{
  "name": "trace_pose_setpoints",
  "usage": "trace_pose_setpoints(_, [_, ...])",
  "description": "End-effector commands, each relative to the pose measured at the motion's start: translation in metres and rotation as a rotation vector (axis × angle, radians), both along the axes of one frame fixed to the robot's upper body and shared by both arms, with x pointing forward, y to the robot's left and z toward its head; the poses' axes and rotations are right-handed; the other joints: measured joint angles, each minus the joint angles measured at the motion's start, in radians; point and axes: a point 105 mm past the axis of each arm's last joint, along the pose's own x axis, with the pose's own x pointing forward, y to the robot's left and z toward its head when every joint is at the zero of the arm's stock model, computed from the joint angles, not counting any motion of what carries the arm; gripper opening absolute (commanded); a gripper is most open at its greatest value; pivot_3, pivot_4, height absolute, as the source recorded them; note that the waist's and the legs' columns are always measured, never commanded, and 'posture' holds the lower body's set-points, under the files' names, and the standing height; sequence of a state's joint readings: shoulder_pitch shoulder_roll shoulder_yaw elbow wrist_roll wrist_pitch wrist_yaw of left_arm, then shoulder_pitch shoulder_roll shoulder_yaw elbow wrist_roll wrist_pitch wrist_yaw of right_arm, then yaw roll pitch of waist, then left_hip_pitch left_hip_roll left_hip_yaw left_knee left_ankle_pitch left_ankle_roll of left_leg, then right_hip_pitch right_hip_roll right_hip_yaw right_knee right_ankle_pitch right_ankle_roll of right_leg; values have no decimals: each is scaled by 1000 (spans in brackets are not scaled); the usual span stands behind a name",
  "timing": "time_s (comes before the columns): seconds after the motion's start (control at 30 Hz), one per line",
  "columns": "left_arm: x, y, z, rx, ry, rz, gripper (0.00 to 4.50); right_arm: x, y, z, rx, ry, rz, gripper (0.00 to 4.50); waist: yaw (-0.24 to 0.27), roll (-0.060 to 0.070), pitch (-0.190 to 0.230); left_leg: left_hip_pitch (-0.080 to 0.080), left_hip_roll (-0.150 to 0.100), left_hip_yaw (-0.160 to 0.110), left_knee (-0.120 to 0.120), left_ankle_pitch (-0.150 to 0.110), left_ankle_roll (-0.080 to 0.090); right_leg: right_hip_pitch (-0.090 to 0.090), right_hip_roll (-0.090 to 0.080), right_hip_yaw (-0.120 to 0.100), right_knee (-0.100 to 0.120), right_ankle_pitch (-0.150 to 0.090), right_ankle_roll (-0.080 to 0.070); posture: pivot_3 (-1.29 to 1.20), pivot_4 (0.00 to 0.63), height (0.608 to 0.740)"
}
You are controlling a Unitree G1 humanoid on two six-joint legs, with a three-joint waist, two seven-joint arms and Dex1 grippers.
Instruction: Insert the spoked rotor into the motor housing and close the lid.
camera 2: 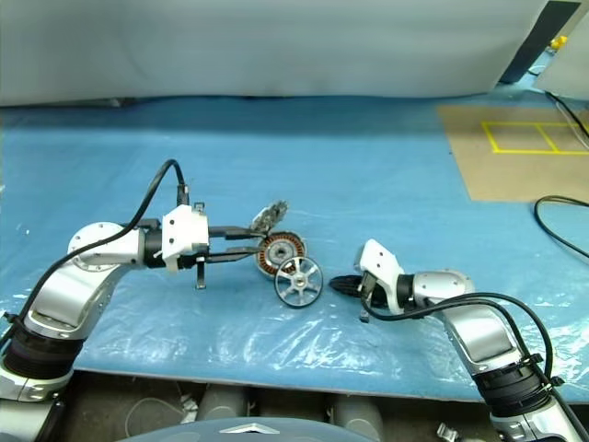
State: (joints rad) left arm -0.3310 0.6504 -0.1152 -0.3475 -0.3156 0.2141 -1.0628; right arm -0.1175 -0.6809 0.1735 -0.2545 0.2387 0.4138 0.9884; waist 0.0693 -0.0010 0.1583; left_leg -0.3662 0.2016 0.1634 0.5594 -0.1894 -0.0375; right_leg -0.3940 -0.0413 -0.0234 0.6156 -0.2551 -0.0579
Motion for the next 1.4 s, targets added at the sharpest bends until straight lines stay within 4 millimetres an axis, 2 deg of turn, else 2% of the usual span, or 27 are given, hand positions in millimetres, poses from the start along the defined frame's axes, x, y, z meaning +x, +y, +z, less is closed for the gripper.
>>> trace_pose_setpoints(0.03, [26,6,26,-86,-127,123,958,2,-9,74,10,-143,55,0,1,5,4,-1,0,0,3,0,0,0,0,0,2,-1,-2,0,150,740])
trace_pose_setpoints(0.07, [39,12,36,-122,-170,191,958,-4,-10,97,0,-170,85,0,2,10,9,-1,-1,0,4,0,0,0,-1,0,3,-1,-2,0,150,740])
trace_pose_setpoints(0.1, [56,21,50,-157,-223,275,958,-6,-7,113,-7,-197,110,400,3,12,10,-2,-4,0,6,1,1,-1,-2,2,5,0,0,0,150,740])
trace_pose_setpoints(0.13, [68,30,63,-187,-268,337,958,-6,-5,120,-7,-210,117,612,2,10,10,-1,-5,-1,5,2,3,-1,-3,4,6,1,2,0,150,740])
trace_pose_setpoints(0.23, [93,56,104,-303,-323,459,958,-6,-1,126,0,-213,141,1597,1,-1,6,1,-1,-3,7,2,3,3,3,1,6,2,-2,0,150,740])
trace_pose_setpoints(0.3, [95,66,122,-383,-270,443,958,-5,3,127,1,-209,175,2279,1,0,6,5,1,-5,7,2,2,6,4,-1,5,1,-3,0,150,740])
trace_pose_setpoints(0.33, [91,71,127,-401,-234,415,958,-5,6,126,0,-207,198,2584,0,1,6,3,0,-7,7,2,2,4,2,0,5,1,-3,0,150,740])
trace_pose_setpoints(0.43, [77,86,124,-425,-69,360,958,-3,11,118,-18,-197,238,3557,0,1,6,-4,-9,-9,7,2,2,-3,-2,2,7,4,2,0,150,740])
trace_pose_setpoints(0.47, [72,89,122,-433,-24,342,958,-1,11,116,-19,-194,242,3557,0,1,6,-5,-10,-10,7,2,2,-5,-2,2,8,4,2,0,150,740])
trace_pose_setpoints(0.6, [43,126,102,-414,195,348,958,2,11,106,-13,-187,244,3557,-1,1,6,-11,-7,-11,6,2,2,-10,1,0,7,4,1,0,150,740])
trace_pose_setpoints(0.63, [38,145,107,-477,249,386,958,3,10,100,-15,-181,241,3557,0,1,6,-13,-6,-11,7,2,2,-12,1,-1,7,4,1,0,150,740])
trace_pose_setpoints(0.67, [24,161,105,-505,301,397,958,3,9,94,-14,-167,234,3557,1,0,7,-14,-6,-11,6,1,1,-13,1,-2,7,4,1,0,150,740])
trace_pose_setpoints(0.7, [11,171,98,-496,346,404,958,4,8,89,-14,-158,228,3557,-2,0,6,-15,-6,-11,6,0,0,-13,1,-3,7,3,1,0,150,740])
trace_pose_setpoints(0.73, [-5,175,77,-412,404,431,958,4,8,85,-16,-154,226,3557,-8,0,6,-15,-5,-11,7,0,-1,-13,1,-3,7,3,1,0,150,740])
trace_pose_setpoints(0.8, [-37,170,41,-278,506,426,958,4,10,81,-12,-150,229,3557,-16,1,6,-13,-4,-12,5,-1,-2,-11,0,-2,4,3,1,0,150,740])
trace_pose_setpoints(0.87, [-60,158,22,-221,552,409,958,4,16,79,-1,-146,246,3557,-20,1,7,-12,-5,-11,3,-1,-1,-10,-3,-2,2,3,1,0,150,740])
trace_pose_setpoints(0.97, [-76,136,-2,-171,563,393,958,2,27,79,20,-135,284,3557,2,-3,10,-11,1,-10,3,-2,5,-7,-1,-6,1,0,-4,0,150,740])
trace_pose_setpoints(1.03, [-78,113,-9,-188,553,371,958,3,37,82,40,-125,308,3557,9,-1,11,-3,3,-9,4,-2,6,1,-1,-6,1,0,-4,0,150,740])
trace_pose_setpoints(1.1, [-73,90,-8,-231,518,349,958,3,43,82,39,-114,325,3557,16,1,13,8,2,-7,4,-2,6,9,-2,-5,1,-2,1,0,150,740])
trace_pose_setpoints(1.2, [-69,62,-5,-270,478,281,958,-1,47,78,25,-86,368,3557,25,1,14,13,2,-5,4,-2,6,13,-3,-3,2,-4,3,0,150,740])
trace_pose_setpoints(1.27, [-64,48,-8,-281,444,244,958,-3,48,72,6,-66,395,3557,24,1,13,15,2,-4,4,-2,6,13,-3,-2,3,-3,3,0,150,740])
trace_pose_setpoints(1.3, [-63,43,-16,-268,442,232,958,0,47,68,-17,-80,398,3557,23,2,13,15,2,-3,4,-2,6,13,-3,-1,3,-1,-2,0,150,740])
trace_pose_setpoints(1.4, [-60,37,-40,-187,400,208,958,9,42,59,-79,-135,410,3557,11,1,13,11,2,-1,3,-1,4,9,-2,1,3,0,-3,0,150,740])
